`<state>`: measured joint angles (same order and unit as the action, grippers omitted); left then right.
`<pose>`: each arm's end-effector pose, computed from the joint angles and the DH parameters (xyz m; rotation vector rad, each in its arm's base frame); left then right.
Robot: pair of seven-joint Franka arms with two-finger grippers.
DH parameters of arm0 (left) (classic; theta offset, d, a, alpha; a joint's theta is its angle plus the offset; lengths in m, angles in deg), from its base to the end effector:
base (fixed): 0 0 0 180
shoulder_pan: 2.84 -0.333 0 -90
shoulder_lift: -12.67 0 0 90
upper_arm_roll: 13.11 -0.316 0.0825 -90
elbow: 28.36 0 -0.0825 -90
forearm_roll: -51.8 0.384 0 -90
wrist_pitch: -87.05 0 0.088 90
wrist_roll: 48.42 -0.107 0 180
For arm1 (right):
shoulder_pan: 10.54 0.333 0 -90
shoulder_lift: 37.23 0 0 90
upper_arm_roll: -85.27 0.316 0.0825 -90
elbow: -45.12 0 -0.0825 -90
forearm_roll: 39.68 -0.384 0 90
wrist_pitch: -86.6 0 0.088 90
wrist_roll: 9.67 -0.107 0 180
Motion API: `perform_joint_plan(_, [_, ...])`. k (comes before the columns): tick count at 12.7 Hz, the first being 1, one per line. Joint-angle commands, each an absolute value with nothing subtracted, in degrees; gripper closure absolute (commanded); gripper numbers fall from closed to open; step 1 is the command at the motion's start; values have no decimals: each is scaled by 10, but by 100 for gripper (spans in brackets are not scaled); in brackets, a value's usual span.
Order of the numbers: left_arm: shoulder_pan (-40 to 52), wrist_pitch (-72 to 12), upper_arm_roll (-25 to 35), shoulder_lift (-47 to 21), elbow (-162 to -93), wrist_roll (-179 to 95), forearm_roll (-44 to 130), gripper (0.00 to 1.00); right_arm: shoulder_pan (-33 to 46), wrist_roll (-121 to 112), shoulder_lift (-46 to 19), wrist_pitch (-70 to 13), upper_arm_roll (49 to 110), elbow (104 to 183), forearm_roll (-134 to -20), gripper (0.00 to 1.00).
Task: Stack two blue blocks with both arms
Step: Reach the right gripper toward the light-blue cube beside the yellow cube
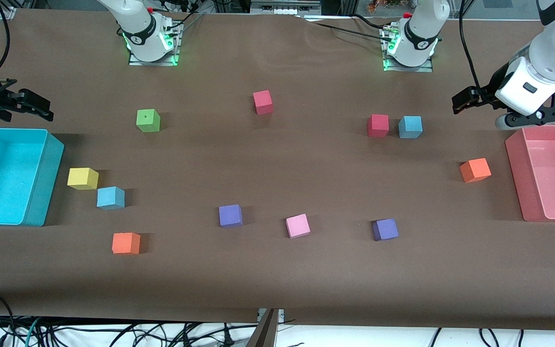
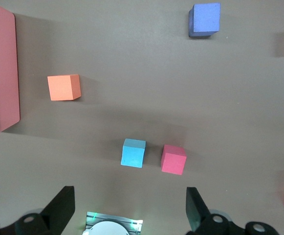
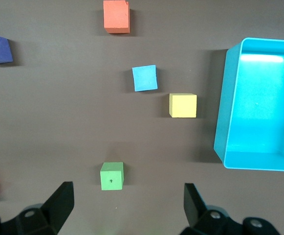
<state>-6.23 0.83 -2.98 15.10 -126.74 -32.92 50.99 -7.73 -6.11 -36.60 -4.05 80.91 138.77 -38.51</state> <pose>0.5243 -0.0653 0.5738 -3.0951 -0.2387 0.2623 0.5558 -0.0170 0.5894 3.1211 0.0561 -0.1002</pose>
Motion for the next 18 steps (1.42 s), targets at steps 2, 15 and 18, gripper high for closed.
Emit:
perform_joint_plan(2, [-57,24,-21,143,-1244,-322,518,0,-73,-62,-362,-32,806,1374,-380,1])
perform_joint_plan(15, [-57,35,-19,144,-1243,-315,504,0,-90,-62,-354,-52,807,1395,-416,1])
perform_joint_plan(18, [-57,40,-19,143,-1242,-316,504,0,-93,-62,-349,-69,808,1394,-419,1])
